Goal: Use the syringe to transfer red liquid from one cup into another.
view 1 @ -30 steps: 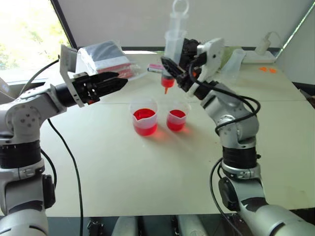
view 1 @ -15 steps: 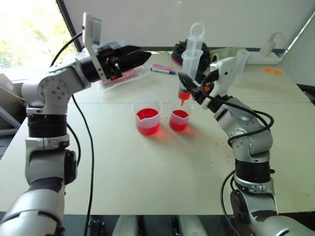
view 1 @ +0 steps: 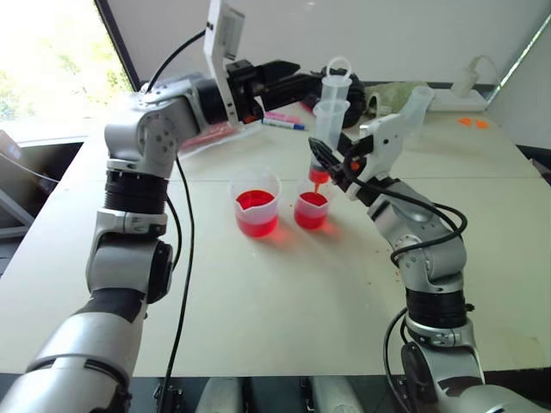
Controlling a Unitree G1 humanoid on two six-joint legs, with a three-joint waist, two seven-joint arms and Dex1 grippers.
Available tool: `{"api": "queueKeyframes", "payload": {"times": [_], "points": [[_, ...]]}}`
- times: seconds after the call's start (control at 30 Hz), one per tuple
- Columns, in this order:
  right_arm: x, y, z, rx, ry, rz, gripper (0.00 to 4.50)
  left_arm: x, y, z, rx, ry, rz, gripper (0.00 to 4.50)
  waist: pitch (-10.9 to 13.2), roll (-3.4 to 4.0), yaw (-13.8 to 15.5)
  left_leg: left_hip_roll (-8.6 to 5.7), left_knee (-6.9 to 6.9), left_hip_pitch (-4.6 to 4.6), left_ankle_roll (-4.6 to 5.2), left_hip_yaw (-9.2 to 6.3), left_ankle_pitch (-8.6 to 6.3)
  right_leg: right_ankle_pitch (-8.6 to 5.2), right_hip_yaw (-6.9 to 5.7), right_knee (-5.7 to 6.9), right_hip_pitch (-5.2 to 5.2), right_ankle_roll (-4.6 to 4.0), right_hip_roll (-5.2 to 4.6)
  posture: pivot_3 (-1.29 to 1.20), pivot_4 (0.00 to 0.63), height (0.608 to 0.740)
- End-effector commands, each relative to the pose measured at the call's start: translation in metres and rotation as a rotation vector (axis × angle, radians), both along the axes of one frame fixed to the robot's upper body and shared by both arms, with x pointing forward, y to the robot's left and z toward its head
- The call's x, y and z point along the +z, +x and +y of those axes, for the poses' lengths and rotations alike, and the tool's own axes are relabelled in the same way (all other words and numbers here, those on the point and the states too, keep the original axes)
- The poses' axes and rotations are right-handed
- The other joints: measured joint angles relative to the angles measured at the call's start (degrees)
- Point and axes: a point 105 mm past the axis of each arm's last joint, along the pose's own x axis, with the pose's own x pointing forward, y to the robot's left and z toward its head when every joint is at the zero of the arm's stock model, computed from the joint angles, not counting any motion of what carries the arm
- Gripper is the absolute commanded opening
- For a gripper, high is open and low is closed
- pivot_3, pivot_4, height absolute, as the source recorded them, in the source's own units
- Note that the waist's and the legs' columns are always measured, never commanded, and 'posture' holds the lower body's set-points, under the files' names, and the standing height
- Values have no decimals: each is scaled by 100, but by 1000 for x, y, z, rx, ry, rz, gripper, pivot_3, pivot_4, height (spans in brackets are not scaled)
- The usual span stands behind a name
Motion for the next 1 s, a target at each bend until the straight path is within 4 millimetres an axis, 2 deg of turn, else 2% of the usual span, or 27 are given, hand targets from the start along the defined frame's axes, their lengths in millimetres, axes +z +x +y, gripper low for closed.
{"api": "queueKeyframes", "payload": {"times": [0.03, 0.23, 0.4, 0.67, 1.0], "points": [[14, -8, 5, 11, 13, -76, 1376, 25, 2, -14, 37, -25, -90, 3622, 1, -1, 28, -1, 6, -6, 1, -2, 0, 0, -1, -1, 0, 0, 0, 0, 150, 711], [12, -9, 6, 14, 8, -74, 1376, 28, 6, -28, 45, -43, -96, 3622, 1, -1, -13, -1, 5, -9, 3, -1, -2, 0, -1, -4, -3, 0, -1, 0, 150, 711], [13, -9, 4, 9, 8, -74, 1376, 24, 11, -30, 69, -28, -97, 3622, 1, -1, -21, -1, 4, -11, 3, -1, -2, 0, -1, -3, -6, 0, 0, 0, 150, 711], [13, -7, -1, -6, 5, -72, 1376, 24, 9, -27, 77, -16, -109, 3622, 1, -1, -11, -1, 5, -11, 3, -1, -2, 0, 0, -3, -6, 0, 0, 0, 150, 711], [15, -5, -5, -16, -1, -73, 1376, 23, 8, -12, 110, -10, -106, 3622, 1, -1, -22, -1, 5, -11, 3, -1, -2, 0, 0, -2, -7, 0, 0, 0, 150, 711]]}}
